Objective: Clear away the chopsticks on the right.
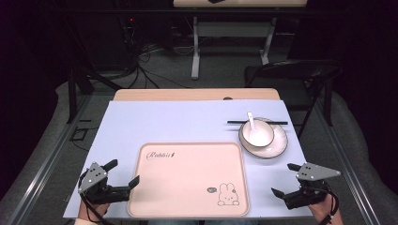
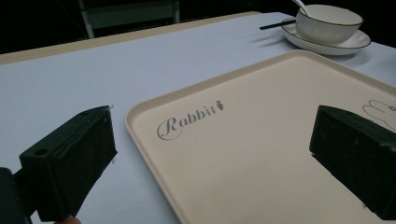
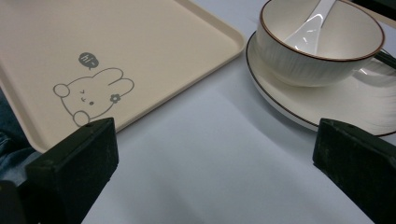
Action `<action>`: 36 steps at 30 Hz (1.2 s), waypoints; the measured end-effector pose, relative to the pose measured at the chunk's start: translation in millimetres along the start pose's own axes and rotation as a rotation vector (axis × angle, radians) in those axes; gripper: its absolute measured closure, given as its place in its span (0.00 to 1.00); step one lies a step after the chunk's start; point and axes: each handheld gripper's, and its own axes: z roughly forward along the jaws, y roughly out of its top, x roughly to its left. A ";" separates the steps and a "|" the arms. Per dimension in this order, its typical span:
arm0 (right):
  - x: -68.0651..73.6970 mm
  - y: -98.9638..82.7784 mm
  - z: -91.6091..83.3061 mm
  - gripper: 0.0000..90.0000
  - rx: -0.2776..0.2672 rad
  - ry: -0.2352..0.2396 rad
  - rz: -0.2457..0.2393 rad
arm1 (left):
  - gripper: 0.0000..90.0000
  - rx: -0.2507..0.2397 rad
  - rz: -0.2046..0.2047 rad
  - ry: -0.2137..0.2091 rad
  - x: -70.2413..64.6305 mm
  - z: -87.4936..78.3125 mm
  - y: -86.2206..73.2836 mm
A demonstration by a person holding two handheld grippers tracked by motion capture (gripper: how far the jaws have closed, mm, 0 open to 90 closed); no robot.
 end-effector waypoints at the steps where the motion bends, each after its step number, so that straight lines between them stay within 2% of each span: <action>1: 0.1 1.4 0.3 0.00 0.009 -0.003 -0.010 | 0.00 -0.001 -0.001 0.001 0.0 -0.2 0.0; 4: -3.4 7.1 0.7 0.00 0.045 0.024 -0.033 | 0.00 -0.002 -0.005 0.005 0.4 -0.1 -0.4; 6: -7.7 11.0 0.6 0.00 0.064 0.024 -0.055 | 0.00 -0.005 -0.008 0.007 0.1 -0.9 -0.5; 8: -10.3 12.8 0.3 0.00 0.068 0.025 -0.056 | 0.00 -0.007 -0.008 0.008 0.1 -1.5 -0.5; 9: -16.4 15.7 -0.6 0.00 0.074 0.028 -0.059 | 0.00 -0.006 -0.007 0.009 -0.1 -2.1 -0.8; 15: -28.0 21.1 1.7 0.00 0.136 0.021 -0.088 | 0.00 -0.007 -0.011 0.013 0.4 -2.0 -0.6; 17: -36.1 26.8 6.7 0.00 0.182 0.009 -0.112 | 0.00 -0.007 -0.008 0.007 0.6 -0.5 -0.4; 21: -43.2 33.7 9.3 0.00 0.206 0.003 -0.129 | 0.00 -0.005 -0.010 0.005 1.1 0.4 -0.3; 26: -57.5 52.3 13.0 0.00 0.263 0.012 -0.197 | 0.00 -0.005 -0.011 0.004 1.3 0.4 -0.3; 28: -60.1 55.4 13.7 0.00 0.273 0.014 -0.206 | 0.00 -0.007 -0.011 0.006 1.4 0.5 -0.3; 29: -66.8 62.4 15.1 0.00 0.290 0.017 -0.229 | 0.00 -0.005 -0.011 0.006 1.5 0.7 -0.3; 30: -66.8 62.4 15.1 0.00 0.290 0.017 -0.229 | 0.00 -0.005 -0.011 0.006 1.5 0.7 -0.3; 32: -75.9 71.3 17.7 0.00 0.321 0.039 -0.245 | 0.00 0.002 -0.011 0.005 1.5 1.1 -0.2; 33: -78.8 74.4 18.4 0.00 0.331 0.035 -0.254 | 0.00 0.002 -0.013 0.005 1.5 1.1 -0.3; 36: -87.0 82.3 21.0 0.00 0.335 0.057 -0.259 | 0.00 0.001 -0.016 0.002 2.1 1.3 -0.5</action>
